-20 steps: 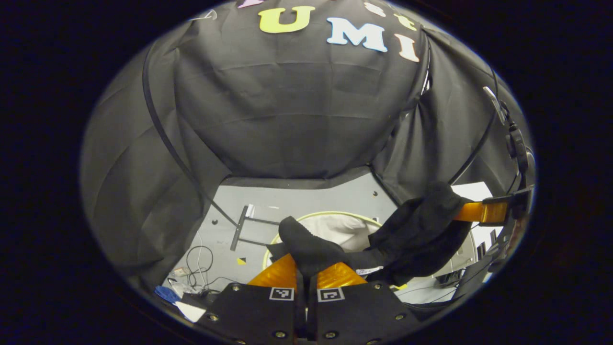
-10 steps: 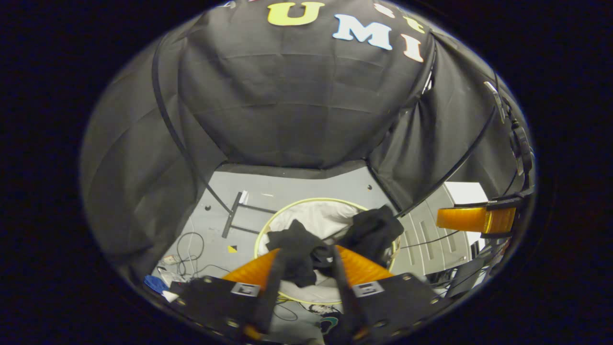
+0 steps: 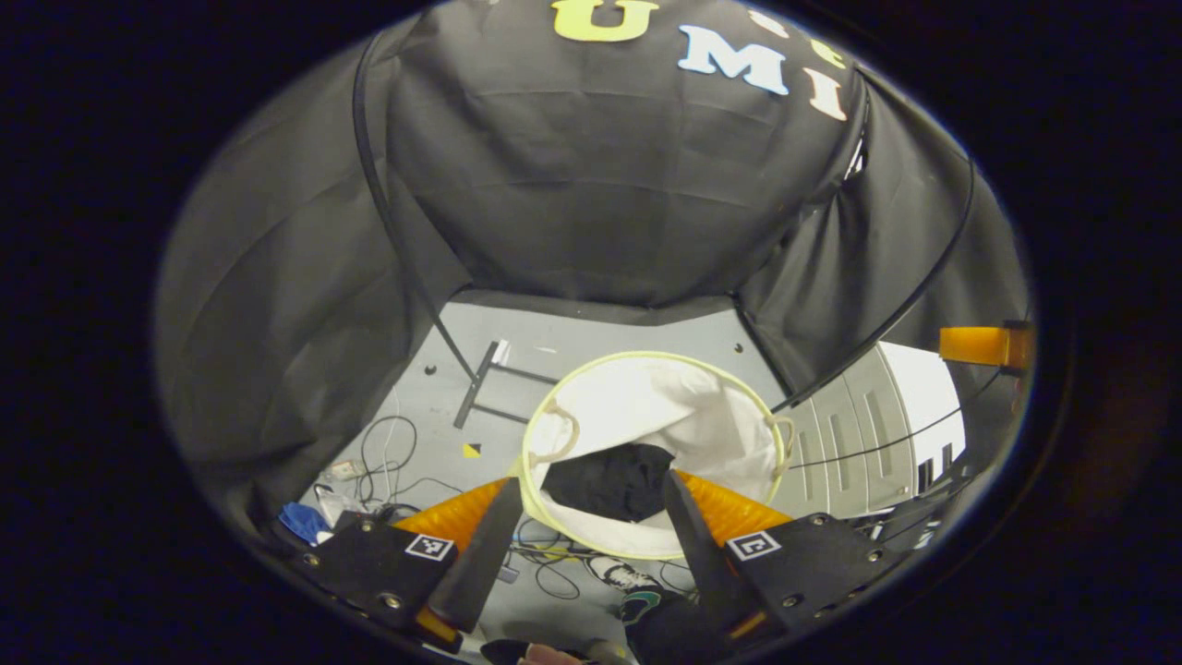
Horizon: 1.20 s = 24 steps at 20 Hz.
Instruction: Grasp the clothes on the hanger with both hands and then place them into the laundry hamper below.
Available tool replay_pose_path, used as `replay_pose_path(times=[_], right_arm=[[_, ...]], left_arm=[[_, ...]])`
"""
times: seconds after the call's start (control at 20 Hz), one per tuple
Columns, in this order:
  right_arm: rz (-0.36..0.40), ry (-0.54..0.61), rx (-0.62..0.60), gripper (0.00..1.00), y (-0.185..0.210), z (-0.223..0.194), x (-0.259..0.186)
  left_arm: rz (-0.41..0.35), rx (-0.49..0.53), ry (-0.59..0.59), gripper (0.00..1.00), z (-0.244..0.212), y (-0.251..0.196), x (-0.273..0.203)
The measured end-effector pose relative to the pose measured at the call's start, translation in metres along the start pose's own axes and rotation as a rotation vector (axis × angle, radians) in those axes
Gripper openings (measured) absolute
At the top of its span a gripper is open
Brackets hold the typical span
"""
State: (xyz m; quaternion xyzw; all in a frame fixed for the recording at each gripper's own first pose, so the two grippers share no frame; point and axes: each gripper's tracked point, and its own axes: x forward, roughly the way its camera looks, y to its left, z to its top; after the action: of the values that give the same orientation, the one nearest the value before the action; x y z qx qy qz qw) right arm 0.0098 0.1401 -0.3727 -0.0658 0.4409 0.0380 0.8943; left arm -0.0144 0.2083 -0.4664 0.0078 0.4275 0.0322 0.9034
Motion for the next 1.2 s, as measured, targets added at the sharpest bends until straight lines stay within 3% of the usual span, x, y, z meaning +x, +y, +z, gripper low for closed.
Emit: replay_pose_path(times=[0.05, 0.2, 0.25, 0.45, 0.5, 0.7, 0.85, 1.05, 1.2], right_arm=[[-0.009, -0.021, 0.02, 0.96, -0.007, 0.004, -0.006], [-0.016, -0.1, 0.075, 1.0, -0.023, 0.025, -0.023], [-0.02, -0.125, 0.083, 0.96, -0.03, 0.03, -0.029], [-0.035, -0.265, 0.091, 1.0, -0.058, 0.062, -0.064], [-0.044, -0.302, 0.086, 0.96, -0.065, 0.072, -0.073], [-0.058, -0.48, 0.09, 0.99, -0.09, 0.125, -0.116], [-0.063, -0.63, 0.098, 0.96, -0.109, 0.163, -0.155], [-0.046, -0.79, 0.105, 0.99, -0.127, 0.204, -0.204], [-0.016, -0.895, 0.105, 0.93, -0.137, 0.227, -0.237]], left_arm=[[0.003, 0.023, -0.032, 0.91, 0.016, -0.005, -0.01], [-0.011, 0.067, -0.138, 0.9, 0.065, -0.033, -0.041], [-0.024, 0.079, -0.172, 0.9, 0.082, -0.046, -0.052], [-0.003, 0.14, -0.36, 0.91, 0.157, -0.087, -0.111], [0.003, 0.149, -0.4, 0.91, 0.174, -0.098, -0.127], [0.014, 0.103, -0.581, 0.9, 0.243, -0.146, -0.206], [0.102, 0.09, -0.716, 0.9, 0.276, -0.146, -0.266], [0.097, 0.077, -0.871, 0.9, 0.304, -0.168, -0.341], [0.108, 0.057, -0.903, 0.9, 0.318, -0.176, -0.373]])
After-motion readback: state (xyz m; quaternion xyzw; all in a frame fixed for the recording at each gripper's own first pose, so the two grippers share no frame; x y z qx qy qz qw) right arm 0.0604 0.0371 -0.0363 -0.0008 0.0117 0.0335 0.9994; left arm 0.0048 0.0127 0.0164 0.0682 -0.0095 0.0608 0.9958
